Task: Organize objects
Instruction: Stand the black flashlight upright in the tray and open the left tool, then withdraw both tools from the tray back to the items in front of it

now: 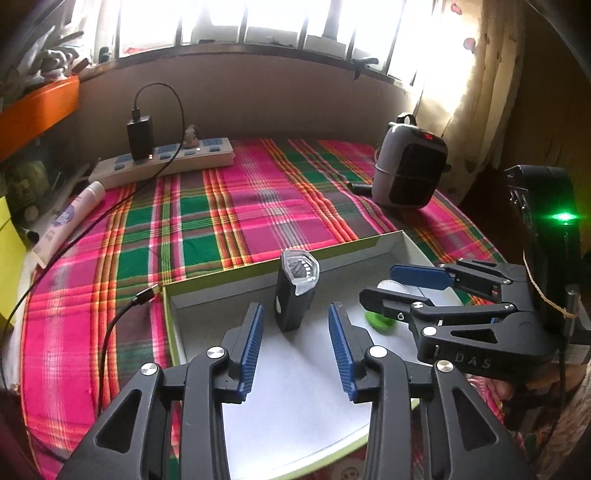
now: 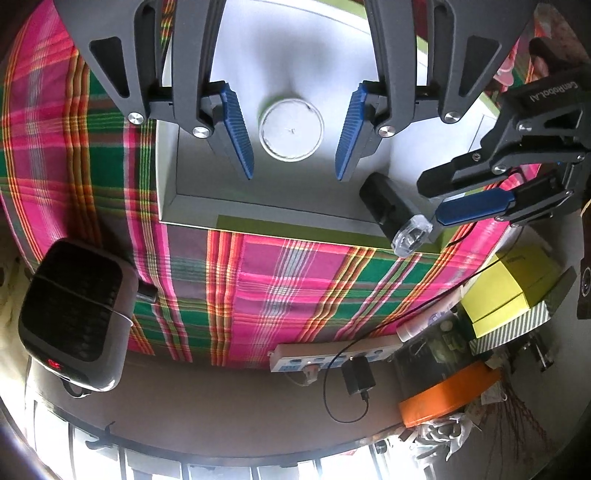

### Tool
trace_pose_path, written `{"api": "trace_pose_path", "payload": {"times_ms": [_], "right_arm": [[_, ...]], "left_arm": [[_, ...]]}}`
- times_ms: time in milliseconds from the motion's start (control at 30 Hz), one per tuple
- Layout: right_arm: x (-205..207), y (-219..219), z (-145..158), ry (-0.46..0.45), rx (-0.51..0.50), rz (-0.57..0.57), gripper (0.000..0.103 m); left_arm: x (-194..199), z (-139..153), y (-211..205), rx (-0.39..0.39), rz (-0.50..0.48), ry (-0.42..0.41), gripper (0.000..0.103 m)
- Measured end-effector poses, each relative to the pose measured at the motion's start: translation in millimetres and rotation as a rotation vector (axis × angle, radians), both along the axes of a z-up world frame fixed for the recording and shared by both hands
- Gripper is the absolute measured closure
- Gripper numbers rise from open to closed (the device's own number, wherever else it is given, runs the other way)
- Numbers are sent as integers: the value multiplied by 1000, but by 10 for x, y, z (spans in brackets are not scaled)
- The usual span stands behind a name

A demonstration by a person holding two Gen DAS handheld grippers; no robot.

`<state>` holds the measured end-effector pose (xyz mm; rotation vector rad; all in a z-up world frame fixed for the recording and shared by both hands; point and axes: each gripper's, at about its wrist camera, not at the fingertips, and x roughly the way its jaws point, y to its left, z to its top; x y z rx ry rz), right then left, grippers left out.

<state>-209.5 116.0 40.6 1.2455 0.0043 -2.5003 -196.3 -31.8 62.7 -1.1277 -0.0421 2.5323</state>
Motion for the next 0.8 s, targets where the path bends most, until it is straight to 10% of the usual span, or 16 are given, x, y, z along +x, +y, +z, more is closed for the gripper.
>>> {"api": "trace_pose_path", "payload": {"times_ms": [800], "right_arm": [[617,152,208,57,-29,-36,54]], "left_arm": [[616,108,-125,12,65,42,64]]}}
